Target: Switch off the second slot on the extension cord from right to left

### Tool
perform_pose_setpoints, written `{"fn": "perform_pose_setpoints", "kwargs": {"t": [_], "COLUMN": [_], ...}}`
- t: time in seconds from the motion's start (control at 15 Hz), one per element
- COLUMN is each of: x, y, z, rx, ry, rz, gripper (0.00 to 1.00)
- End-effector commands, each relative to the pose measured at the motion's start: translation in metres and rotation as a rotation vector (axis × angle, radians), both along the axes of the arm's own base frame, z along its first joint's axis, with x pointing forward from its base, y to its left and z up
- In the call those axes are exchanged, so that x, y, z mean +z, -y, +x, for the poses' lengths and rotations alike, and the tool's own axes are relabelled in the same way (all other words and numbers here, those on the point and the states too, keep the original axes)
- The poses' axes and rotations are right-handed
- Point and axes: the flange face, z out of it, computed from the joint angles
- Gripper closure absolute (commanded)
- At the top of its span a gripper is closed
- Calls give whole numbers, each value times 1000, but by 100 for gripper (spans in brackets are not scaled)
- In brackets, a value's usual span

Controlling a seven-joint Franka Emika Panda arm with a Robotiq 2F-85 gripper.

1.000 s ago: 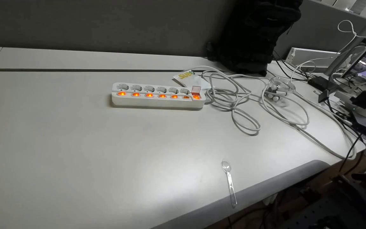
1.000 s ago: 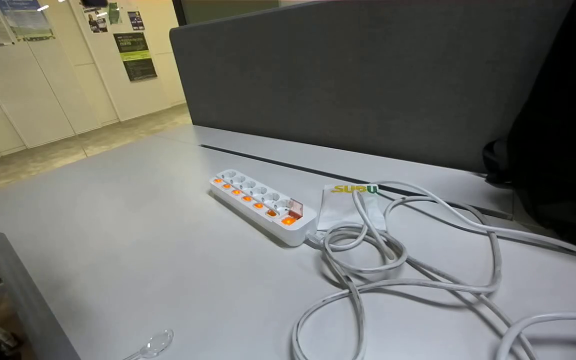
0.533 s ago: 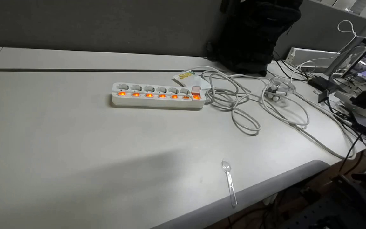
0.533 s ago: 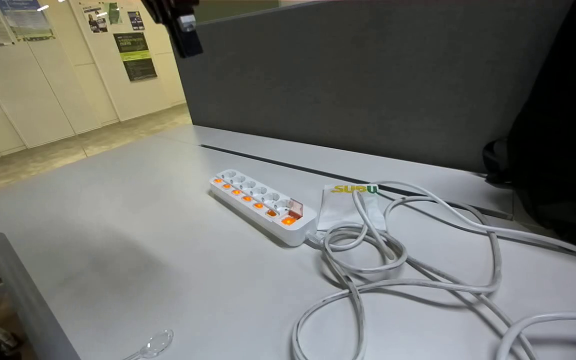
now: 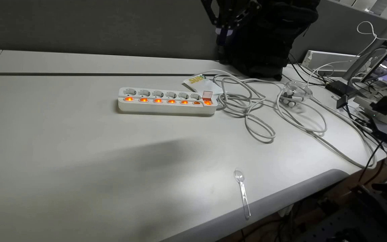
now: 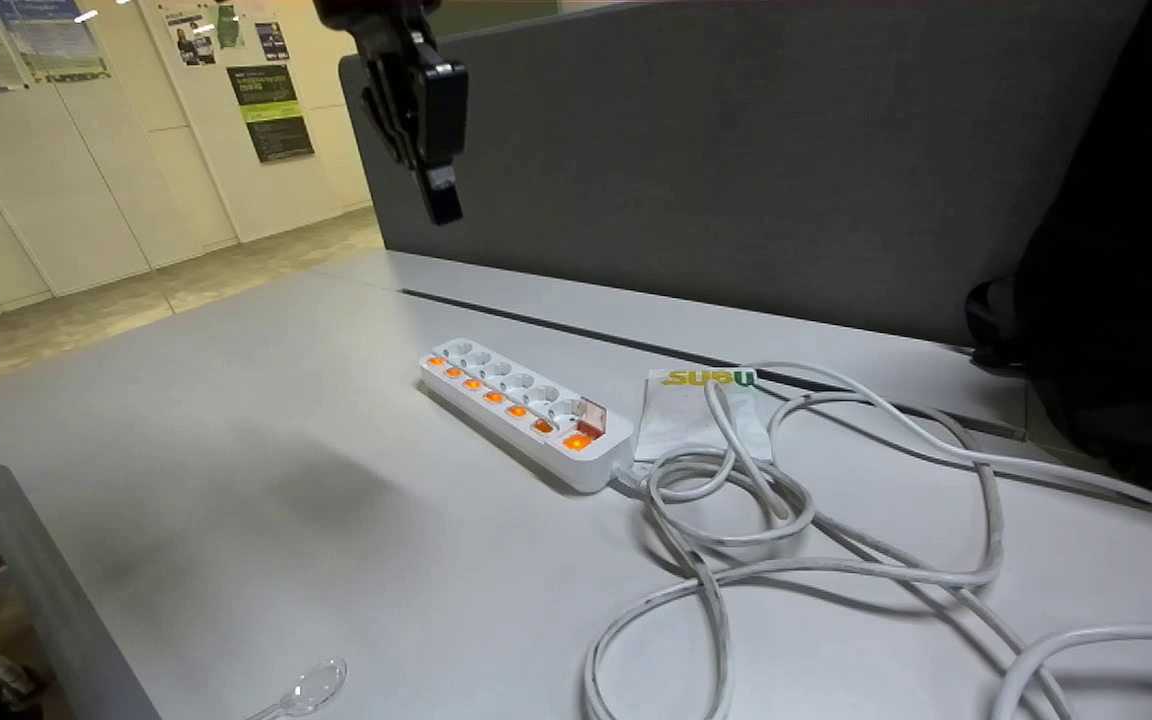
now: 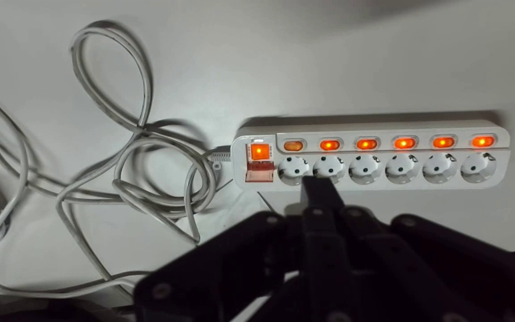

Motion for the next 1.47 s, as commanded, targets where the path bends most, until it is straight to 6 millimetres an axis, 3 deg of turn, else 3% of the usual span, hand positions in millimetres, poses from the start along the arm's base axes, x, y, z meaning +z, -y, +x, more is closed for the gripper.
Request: {"fn": "perform_pose_setpoints", "kwargs": {"t": [0.0, 0.07, 0.27, 0.6, 1.4], "x": [-27, -18, -36, -39, -137], "y": [7, 4, 9, 6, -14], "z": [26, 9, 20, 27, 50], "rx": [-40, -8, -19, -10, 54], "ry": [-59, -33, -57, -48, -55], "rz": [-10, 2, 2, -6, -45], "gripper": [100, 99, 99, 100, 100]}}
